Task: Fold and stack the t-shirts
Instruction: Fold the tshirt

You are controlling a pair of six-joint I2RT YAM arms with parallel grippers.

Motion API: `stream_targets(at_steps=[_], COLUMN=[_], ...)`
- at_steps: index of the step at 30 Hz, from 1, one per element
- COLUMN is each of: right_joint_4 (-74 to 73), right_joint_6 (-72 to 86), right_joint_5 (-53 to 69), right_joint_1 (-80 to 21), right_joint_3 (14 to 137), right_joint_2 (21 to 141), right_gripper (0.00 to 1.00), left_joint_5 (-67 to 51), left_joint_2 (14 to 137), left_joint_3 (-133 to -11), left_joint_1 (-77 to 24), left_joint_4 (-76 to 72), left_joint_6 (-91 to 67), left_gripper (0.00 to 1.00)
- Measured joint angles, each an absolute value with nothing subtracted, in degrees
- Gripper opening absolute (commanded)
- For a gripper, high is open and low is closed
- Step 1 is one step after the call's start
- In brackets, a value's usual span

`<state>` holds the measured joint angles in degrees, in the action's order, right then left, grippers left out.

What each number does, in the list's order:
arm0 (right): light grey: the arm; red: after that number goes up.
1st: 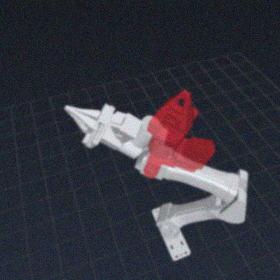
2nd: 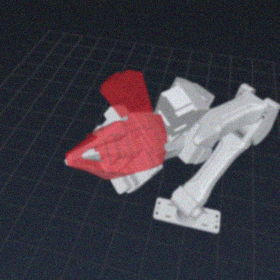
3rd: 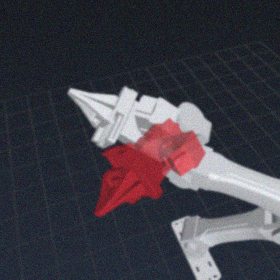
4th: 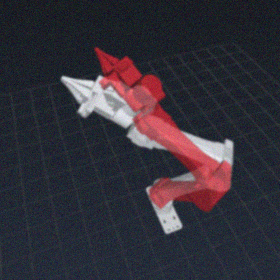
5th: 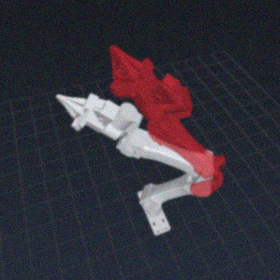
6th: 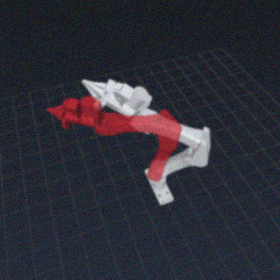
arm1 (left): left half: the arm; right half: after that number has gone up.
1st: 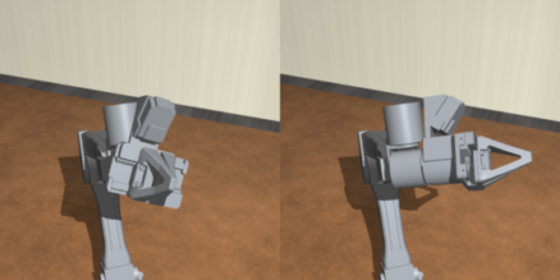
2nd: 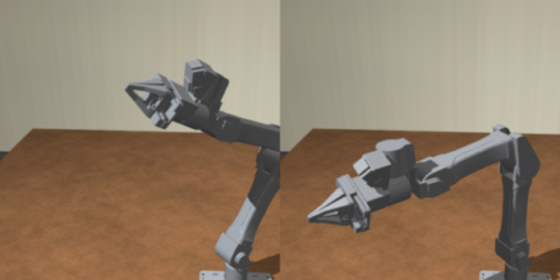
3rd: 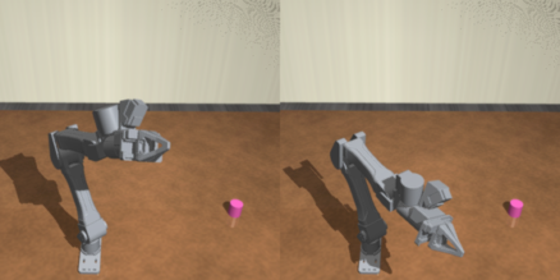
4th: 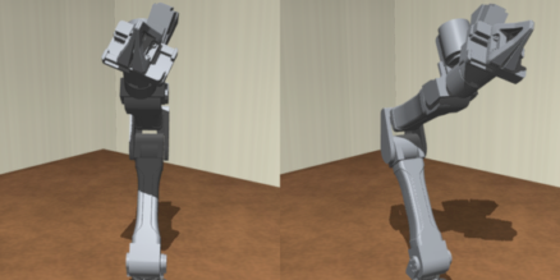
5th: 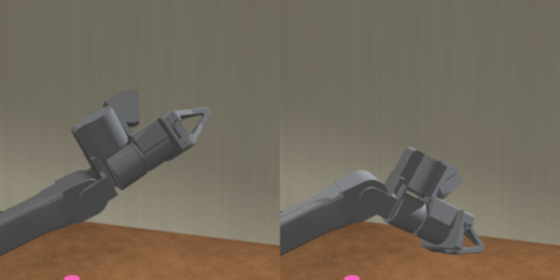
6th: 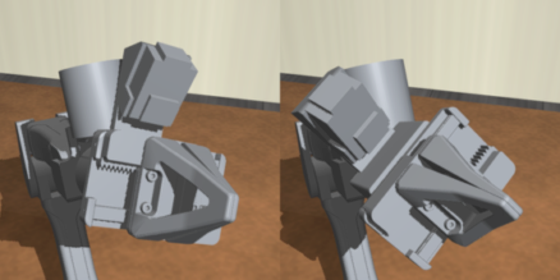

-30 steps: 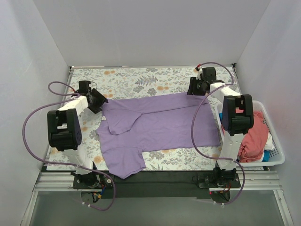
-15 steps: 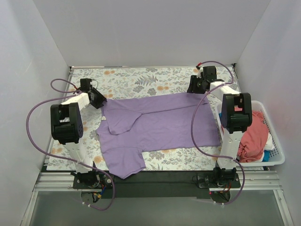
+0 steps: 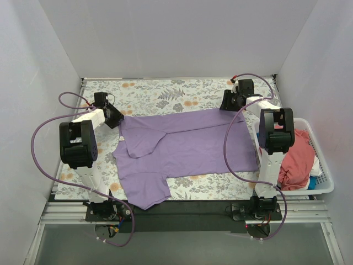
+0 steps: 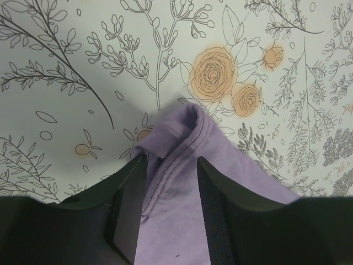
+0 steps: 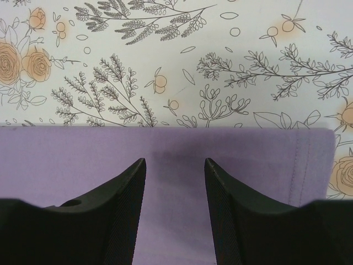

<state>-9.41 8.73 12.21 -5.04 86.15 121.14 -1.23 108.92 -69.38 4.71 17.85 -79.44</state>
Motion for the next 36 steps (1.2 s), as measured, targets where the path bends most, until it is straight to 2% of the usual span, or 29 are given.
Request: stream_targets(at_steps=[13,17,18,20,36], right_joint_4=[-8.8,-8.5,-8.3,-7.8,-4.9], right_joint_6=[9.0,9.1,9.1,9.3,13.5], right_joint_5=[12.2,12.2,12.2,12.4,14.8], right_joint_1=[-4.4,-4.3,-4.3,-4.1,-2.3], right_joint_3=[85.3,84.9,84.7,84.5,83.0], right_joint_2=[121.4,121.4,121.4,121.4,121.5], right_gripper=[0.53,0.53,0.53,0.53,0.53], left_joint_5=[-2.8,-3.0,-3.0,-3.0,3.6], left_joint_2=[108.9,109.0,109.0,109.0,106.9], left_joint_3=[-69.3,-68.9,-68.8,-68.4,-64.8], left_joint_1=[4.7,4.7,4.7,4.7,5.9], left_joint_4=[17.0,16.5,16.4,16.2,16.8], left_joint_6=[-78.4,-78.5,-78.4,-78.4,-81.5], left_gripper=[0.33,0.14,0.06,0.0,0.0])
